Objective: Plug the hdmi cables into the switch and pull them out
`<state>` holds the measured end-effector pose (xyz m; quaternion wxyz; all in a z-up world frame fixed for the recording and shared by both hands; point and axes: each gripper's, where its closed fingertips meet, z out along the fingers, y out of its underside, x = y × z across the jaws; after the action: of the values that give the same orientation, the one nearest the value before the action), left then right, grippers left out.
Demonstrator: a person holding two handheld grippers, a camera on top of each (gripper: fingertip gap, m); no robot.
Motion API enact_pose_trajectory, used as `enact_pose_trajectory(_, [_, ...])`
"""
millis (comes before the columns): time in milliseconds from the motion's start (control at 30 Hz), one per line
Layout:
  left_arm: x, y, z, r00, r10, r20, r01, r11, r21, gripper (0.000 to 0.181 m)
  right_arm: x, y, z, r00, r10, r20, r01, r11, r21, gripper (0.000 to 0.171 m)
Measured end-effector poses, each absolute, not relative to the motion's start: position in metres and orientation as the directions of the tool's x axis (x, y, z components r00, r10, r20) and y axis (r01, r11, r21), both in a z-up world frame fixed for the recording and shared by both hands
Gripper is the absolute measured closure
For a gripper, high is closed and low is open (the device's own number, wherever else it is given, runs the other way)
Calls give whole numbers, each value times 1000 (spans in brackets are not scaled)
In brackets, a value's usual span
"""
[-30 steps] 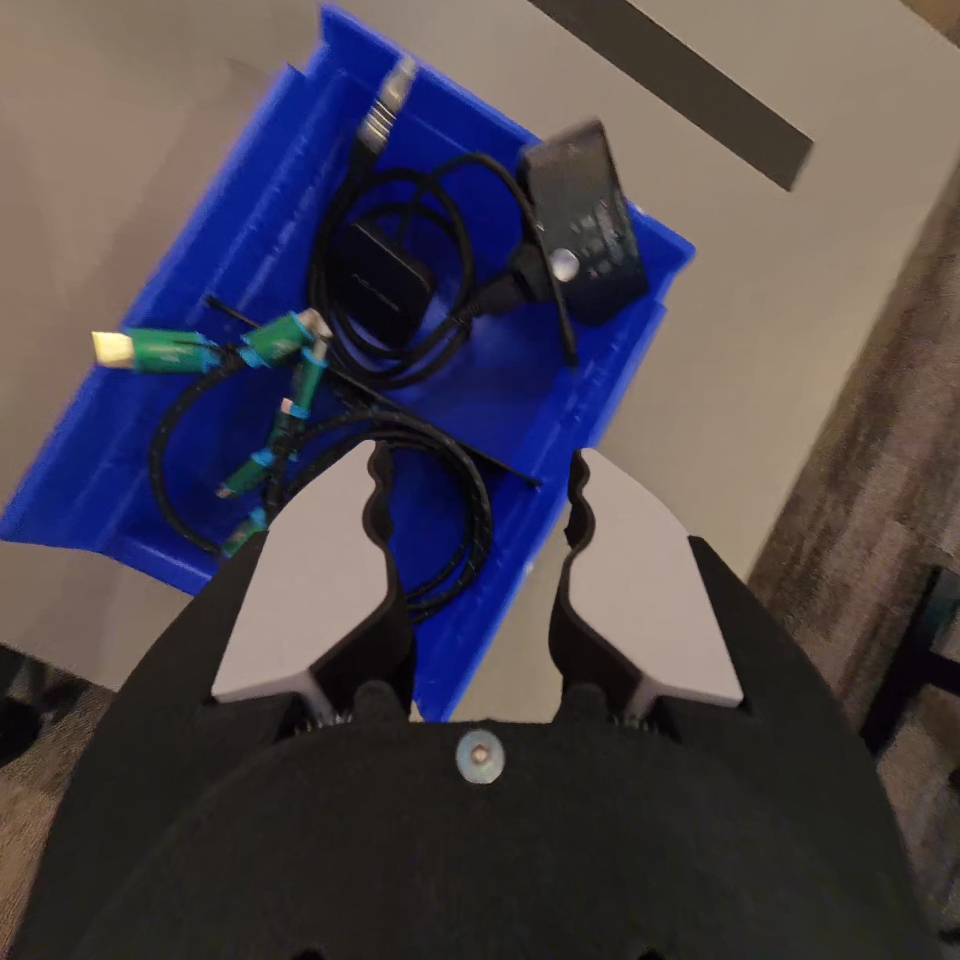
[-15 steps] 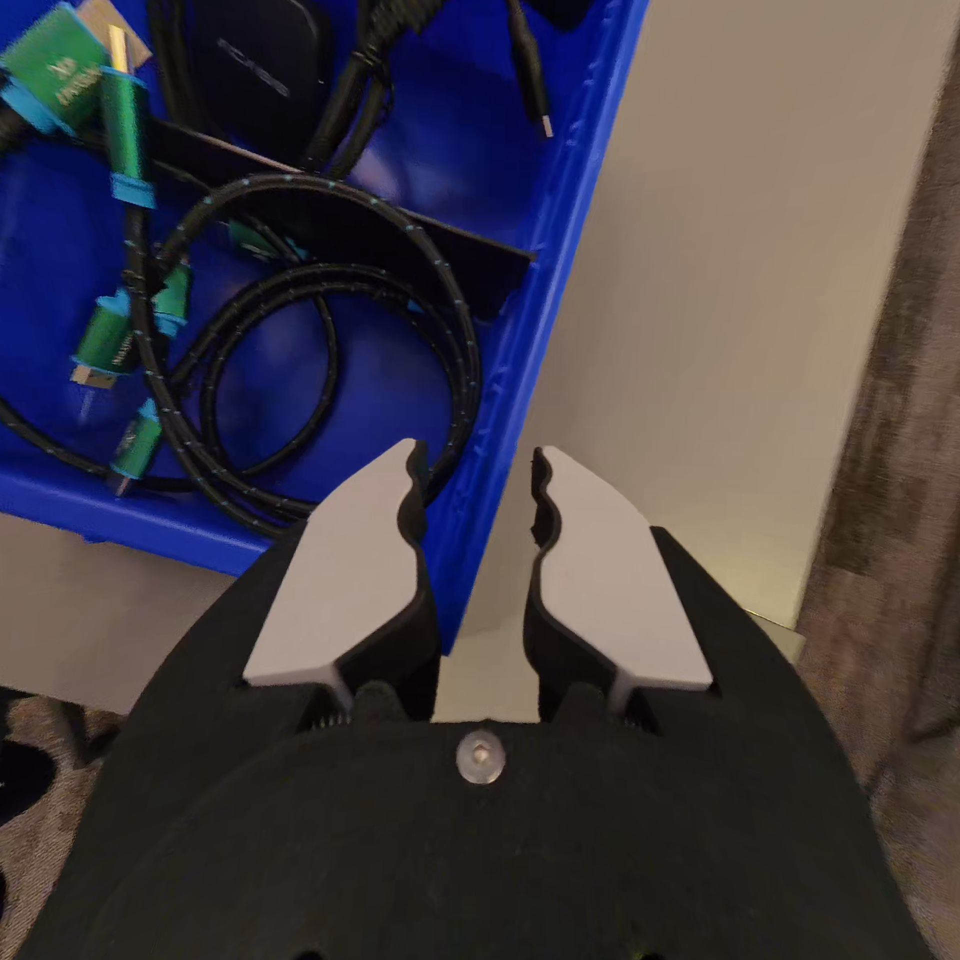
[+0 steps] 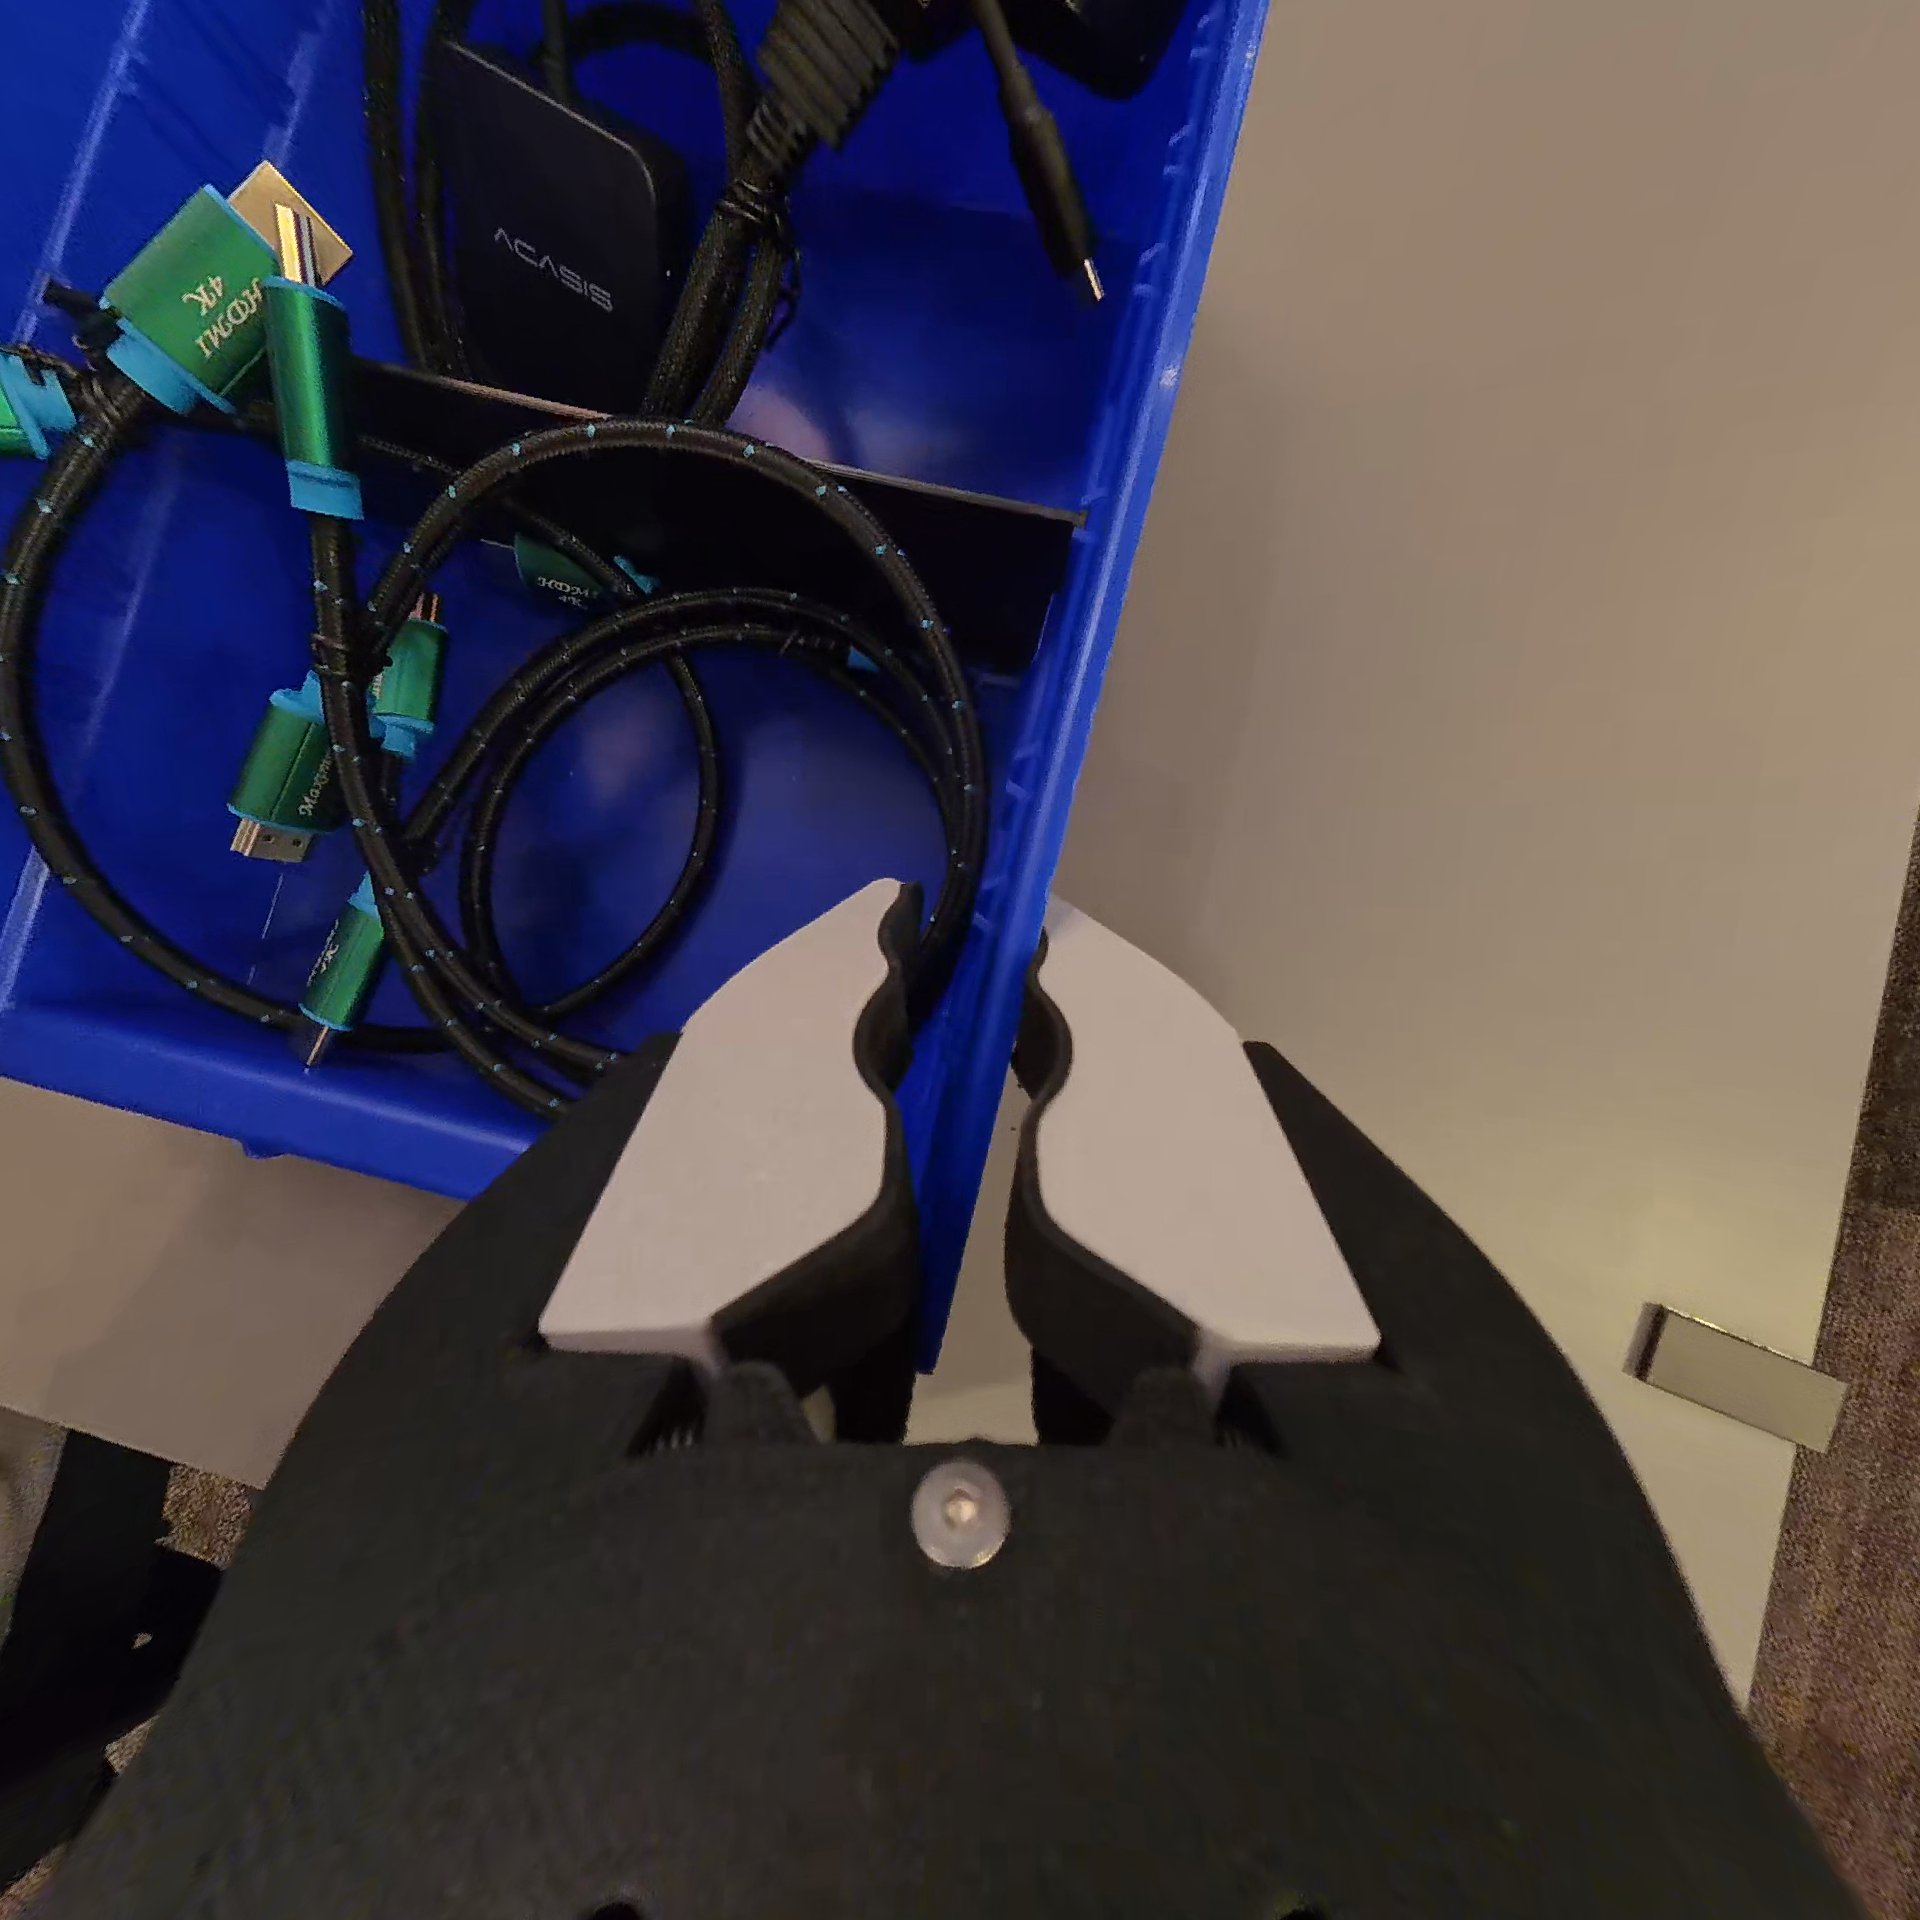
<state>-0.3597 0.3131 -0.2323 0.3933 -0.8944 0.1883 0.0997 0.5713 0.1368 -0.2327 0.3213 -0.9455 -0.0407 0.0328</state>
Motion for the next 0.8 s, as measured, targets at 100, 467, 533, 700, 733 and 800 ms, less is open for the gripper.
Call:
enact_pose_trajectory(100, [-352, 310, -248, 903, -335, -269, -427, -633, -646, 155, 563, 140, -233, 994, 105, -41, 59, -790, -610, 157])
enact_pose_trajectory(467, [-330, 303, -237, 923, -384, 8, -250, -618, -745, 177, 491, 152, -233, 981, 187, -58, 111, -779, -617, 159])
enact_pose_trajectory(533, [-332, 303, -227, 930, -368, -8, -245, -603, -759, 177, 471, 154, -233, 976, 207, -67, 122, -775, -620, 158])
enact_pose_trajectory(700, [-329, 295, -212, 928, -374, 12, -219, -568, -793, 176, 418, 158, -233, 953, 286, -96, 166, -763, -624, 151])
enact_pose_trajectory(733, [-329, 293, -211, 927, -374, 18, -214, -569, -794, 176, 407, 158, -233, 948, 303, -100, 177, -760, -626, 149])
enact_pose_trajectory(800, [-328, 289, -208, 929, -371, 21, -206, -562, -801, 176, 385, 158, -232, 934, 339, -110, 199, -752, -628, 145])
